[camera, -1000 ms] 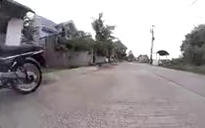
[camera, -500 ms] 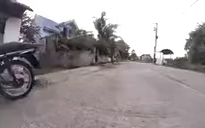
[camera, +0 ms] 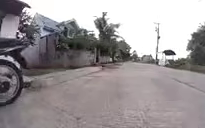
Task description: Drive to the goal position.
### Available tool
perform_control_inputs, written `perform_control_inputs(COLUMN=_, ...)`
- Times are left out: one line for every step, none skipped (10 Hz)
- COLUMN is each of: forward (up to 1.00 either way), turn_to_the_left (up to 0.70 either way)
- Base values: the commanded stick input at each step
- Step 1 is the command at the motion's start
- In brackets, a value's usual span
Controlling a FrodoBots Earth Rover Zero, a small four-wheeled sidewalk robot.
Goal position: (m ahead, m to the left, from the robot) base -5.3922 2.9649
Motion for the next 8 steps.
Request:
perform_control_inputs(forward=0.7, turn_to_the_left=0.0)
perform_control_inputs(forward=0.7, turn_to_the_left=0.0)
perform_control_inputs(forward=0.7, turn_to_the_left=0.0)
perform_control_inputs(forward=0.7, turn_to_the_left=0.0)
perform_control_inputs(forward=0.7, turn_to_the_left=0.0)
perform_control_inputs(forward=0.7, turn_to_the_left=0.0)
perform_control_inputs(forward=0.7, turn_to_the_left=0.0)
perform_control_inputs(forward=0.7, turn_to_the_left=0.0)
